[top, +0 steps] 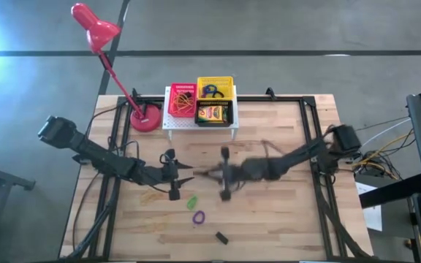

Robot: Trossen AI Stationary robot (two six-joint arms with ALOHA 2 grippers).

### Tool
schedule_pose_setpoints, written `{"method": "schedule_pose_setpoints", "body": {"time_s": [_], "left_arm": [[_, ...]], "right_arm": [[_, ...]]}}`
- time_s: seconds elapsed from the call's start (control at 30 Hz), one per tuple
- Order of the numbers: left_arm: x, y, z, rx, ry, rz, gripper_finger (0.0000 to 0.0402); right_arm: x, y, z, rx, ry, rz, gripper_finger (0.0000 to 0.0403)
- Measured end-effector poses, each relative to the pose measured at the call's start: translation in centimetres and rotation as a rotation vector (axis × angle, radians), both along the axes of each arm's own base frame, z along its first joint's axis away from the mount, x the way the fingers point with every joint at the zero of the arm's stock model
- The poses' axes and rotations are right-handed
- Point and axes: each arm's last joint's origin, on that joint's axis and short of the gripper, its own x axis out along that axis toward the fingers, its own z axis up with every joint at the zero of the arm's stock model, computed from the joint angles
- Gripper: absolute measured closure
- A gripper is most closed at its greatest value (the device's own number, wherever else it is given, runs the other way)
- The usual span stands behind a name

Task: Pick & Place Office Desk Supplies
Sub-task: Put the black spring keychain into the yellow bin on the shelf

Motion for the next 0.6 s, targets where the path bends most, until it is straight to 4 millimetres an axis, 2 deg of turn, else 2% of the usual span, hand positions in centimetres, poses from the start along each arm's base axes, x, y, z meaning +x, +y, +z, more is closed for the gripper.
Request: {"method": "schedule_pose_setpoints", "body": {"time_s": [0.13, 0.3, 0.37, 0.43, 0.6], "left_arm": [[0.0, 0.0, 0.0, 0.0, 0.0, 0.0, 0.0223], [0.0, 0.1, 0.0, 0.006, 0.0, 0.002, 0.0224], [0.0, 0.1, 0.0, 0.007, 0.001, 0.003, 0.0224], [0.0, 0.1, 0.0, 0.007, 0.001, 0.002, 0.0224], [0.0, 0.1, -0.1, 0.008, 0.007, 0.002, 0.0224]], "right_arm": [[0.0, -6.2, 5.9, 0.099, -0.016, -0.176, 0.0376], [-1.2, -15.5, 11.4, 0.176, 0.221, -0.467, 0.0376], [-1.7, -19.0, 12.8, 0.217, 0.285, -0.555, 0.0376], [-2.4, -22.3, 13.2, 0.273, 0.369, -0.592, 0.0376], [-3.2, -28.7, 13.1, 0.513, 0.457, -0.493, 0.0366]]}}
